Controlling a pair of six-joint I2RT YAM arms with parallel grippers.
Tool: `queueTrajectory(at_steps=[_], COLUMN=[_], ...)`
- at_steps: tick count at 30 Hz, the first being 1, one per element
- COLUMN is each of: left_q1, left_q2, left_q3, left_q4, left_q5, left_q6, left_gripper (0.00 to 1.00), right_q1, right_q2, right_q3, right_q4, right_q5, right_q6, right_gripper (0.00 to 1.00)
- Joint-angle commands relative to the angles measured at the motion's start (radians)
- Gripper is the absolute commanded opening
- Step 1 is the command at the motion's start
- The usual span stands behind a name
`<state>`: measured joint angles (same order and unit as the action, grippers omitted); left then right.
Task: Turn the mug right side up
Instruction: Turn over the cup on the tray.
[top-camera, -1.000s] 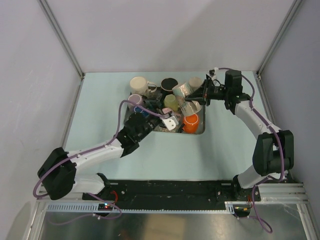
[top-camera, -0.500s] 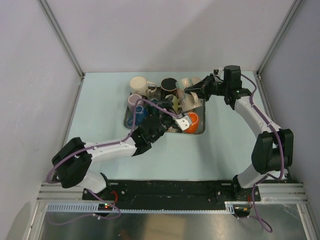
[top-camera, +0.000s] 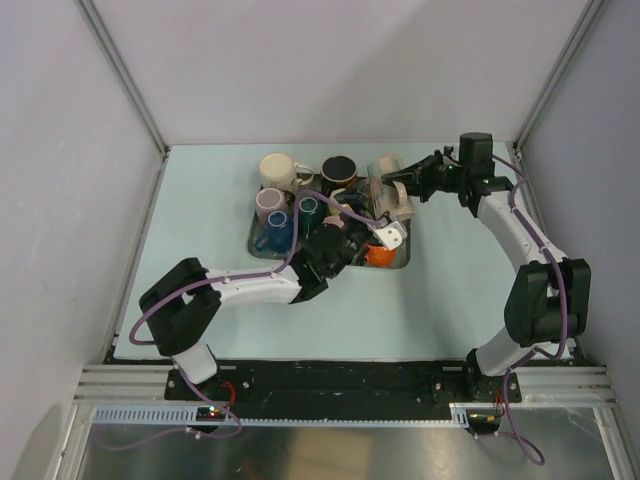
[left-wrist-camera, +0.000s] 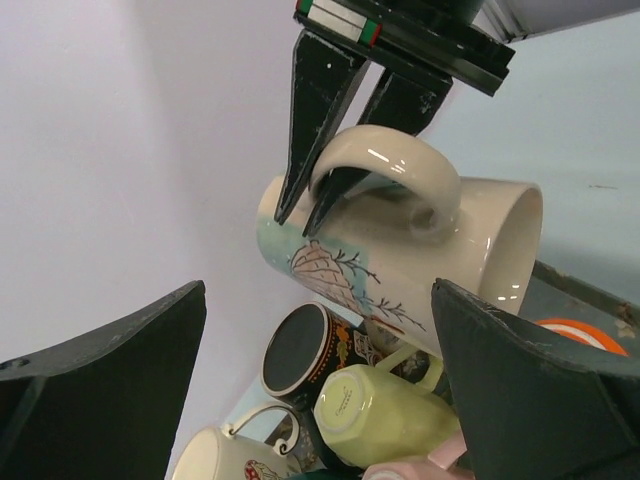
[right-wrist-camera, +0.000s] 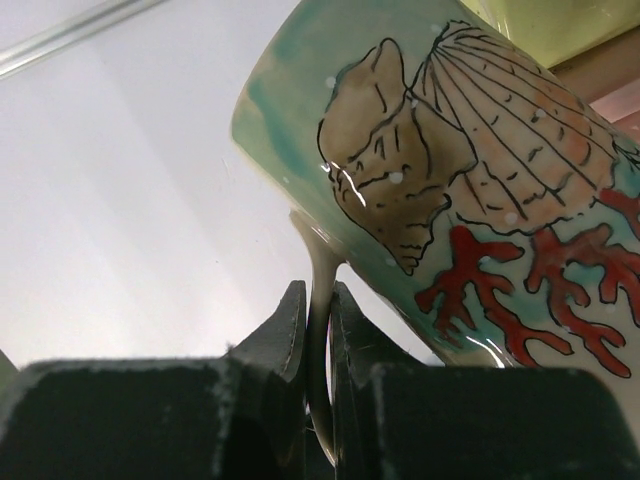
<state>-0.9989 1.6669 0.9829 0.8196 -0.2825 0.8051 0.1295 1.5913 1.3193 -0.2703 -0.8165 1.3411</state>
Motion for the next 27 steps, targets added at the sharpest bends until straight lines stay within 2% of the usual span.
queueTrajectory(at_steps=[1, 5, 9, 12, 20, 27], left_q1=[-0.020, -0.032, -0.035, -0.035, -0.025, 0.017], left_q2=[-0.036, -0.047, -0.002, 0.063, 0.248, 0.224], left_q3=[-0.038, -0.074, -0.032, 0.028, 0.162, 0.136], left_q4=[0.077, 0.078, 0.081, 0.108, 0.347, 0.394], left_q5=[0.013, 0.036, 0.053, 0.005, -0.154, -0.157], left_q6=[0.009, -0.009, -0.006, 0.015, 0.227, 0.279], left_gripper=[0.98, 0.98, 0.98, 0.98, 0.98, 0.93], right_q1=[-0.023, -0.025, -0.023, -0.027, -0.049, -0.082], right_q2=[-0.041, -0.038, -0.039, -0.047, -0.084, -0.096], right_q3=[0.089, 0.090, 0.092, 0.095, 0.082, 0.041], right_q4=[0.112, 0.118, 0.137, 0.124, 0.074, 0.058], right_q5=[-0.060, -0.065, -0.069, -0.072, -0.070, -0.077], right_q6=[0.063, 0.075, 0.085, 0.079, 0.078, 0.078], right_gripper=[0.00, 0.00, 0.00, 0.00, 0.00, 0.00])
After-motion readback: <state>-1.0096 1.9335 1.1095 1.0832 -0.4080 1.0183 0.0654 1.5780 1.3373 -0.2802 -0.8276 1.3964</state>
